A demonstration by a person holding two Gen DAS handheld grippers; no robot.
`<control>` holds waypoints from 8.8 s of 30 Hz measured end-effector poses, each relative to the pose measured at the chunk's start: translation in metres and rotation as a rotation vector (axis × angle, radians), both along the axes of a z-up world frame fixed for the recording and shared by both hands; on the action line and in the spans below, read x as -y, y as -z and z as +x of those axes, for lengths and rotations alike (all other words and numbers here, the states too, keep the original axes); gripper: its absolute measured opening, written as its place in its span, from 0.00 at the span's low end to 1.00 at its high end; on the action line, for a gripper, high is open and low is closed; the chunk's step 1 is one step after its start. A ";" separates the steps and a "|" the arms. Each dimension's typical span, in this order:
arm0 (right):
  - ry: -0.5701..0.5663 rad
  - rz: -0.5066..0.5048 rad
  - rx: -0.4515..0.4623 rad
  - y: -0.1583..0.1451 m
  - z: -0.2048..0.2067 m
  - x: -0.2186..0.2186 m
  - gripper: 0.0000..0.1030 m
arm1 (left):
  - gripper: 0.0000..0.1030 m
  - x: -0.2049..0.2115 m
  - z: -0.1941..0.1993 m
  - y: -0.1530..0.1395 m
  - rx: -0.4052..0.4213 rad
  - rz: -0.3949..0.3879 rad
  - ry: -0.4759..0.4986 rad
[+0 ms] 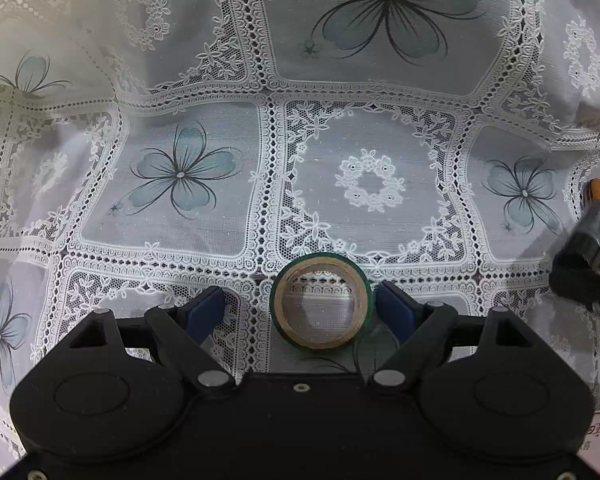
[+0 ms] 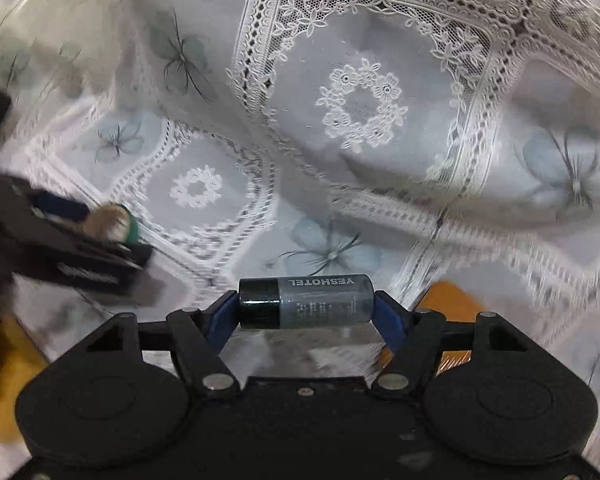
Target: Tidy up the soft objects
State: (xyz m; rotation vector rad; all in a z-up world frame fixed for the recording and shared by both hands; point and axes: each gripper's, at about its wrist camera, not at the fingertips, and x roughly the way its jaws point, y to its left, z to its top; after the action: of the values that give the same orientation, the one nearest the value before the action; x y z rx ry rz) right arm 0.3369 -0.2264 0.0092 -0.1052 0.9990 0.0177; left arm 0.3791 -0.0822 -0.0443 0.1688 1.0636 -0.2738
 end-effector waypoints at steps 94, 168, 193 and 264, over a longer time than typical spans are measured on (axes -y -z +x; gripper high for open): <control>-0.066 0.193 0.096 -0.006 -0.399 -0.122 0.69 | 0.46 -0.105 -0.314 -0.075 -0.028 -0.160 0.022; 0.325 0.217 -0.003 -0.019 -0.449 -0.097 1.00 | 0.85 -0.089 -0.407 -0.075 0.013 -0.016 -0.034; 0.351 0.206 0.047 -0.033 -0.497 -0.098 1.00 | 0.90 -0.093 -0.453 -0.088 0.089 -0.021 -0.062; 0.368 0.247 -0.045 -0.016 -0.501 -0.097 1.00 | 0.90 -0.103 -0.462 -0.075 0.053 -0.010 -0.060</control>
State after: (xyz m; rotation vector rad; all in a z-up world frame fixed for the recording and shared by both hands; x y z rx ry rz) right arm -0.1643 -0.1291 0.0256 0.3067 1.0412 -0.1929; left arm -0.0827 0.0206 0.0306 0.1338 1.0132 -0.2197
